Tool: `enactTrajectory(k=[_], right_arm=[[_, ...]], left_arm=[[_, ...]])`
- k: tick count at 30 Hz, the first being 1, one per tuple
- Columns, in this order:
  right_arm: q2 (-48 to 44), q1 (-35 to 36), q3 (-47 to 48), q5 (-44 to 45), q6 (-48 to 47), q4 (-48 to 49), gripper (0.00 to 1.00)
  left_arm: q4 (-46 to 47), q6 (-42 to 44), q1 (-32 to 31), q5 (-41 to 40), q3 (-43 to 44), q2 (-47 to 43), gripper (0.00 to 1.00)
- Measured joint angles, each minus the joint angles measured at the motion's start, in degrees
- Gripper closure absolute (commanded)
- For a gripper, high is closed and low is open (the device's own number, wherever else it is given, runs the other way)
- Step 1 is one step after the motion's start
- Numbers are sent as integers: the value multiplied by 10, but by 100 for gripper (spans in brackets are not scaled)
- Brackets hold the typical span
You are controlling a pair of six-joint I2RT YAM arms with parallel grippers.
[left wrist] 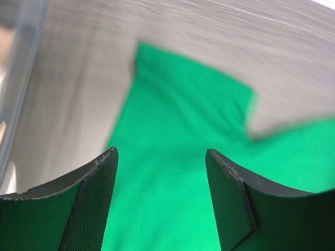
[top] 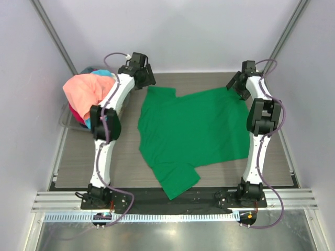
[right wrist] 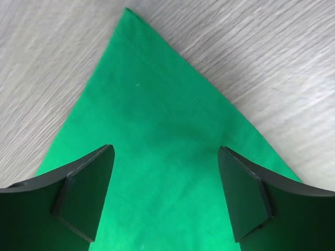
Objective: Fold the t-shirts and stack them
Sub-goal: Flatten the tshirt out, then fold the tshirt
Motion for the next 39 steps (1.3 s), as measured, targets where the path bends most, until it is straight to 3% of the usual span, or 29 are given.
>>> enactTrajectory(k=[2, 7, 12, 18, 23, 36, 39], right_arm=[[-15, -3, 0, -10, -10, -8, 1], [-115, -7, -23, -13, -39, -25, 1], [-342, -14, -198, 11, -34, -15, 2], [-614, -70, -501, 1, -17, 14, 1], [-718, -70, -664, -15, 4, 8, 1], [-767, -87, -697, -14, 15, 11, 0], [-765, -117, -704, -11, 15, 12, 0]], left_arm=[[-11, 6, -24, -24, -74, -95, 33], [-24, -5, -148, -78, -295, -395, 34], [-49, -74, -329, -105, -519, -593, 34], [-56, -203, -517, -106, -744, -621, 30], [-27, -289, -613, -79, -835, -619, 30], [82, -352, -651, -39, -823, -465, 36], [77, -356, -651, -41, -820, -460, 60]])
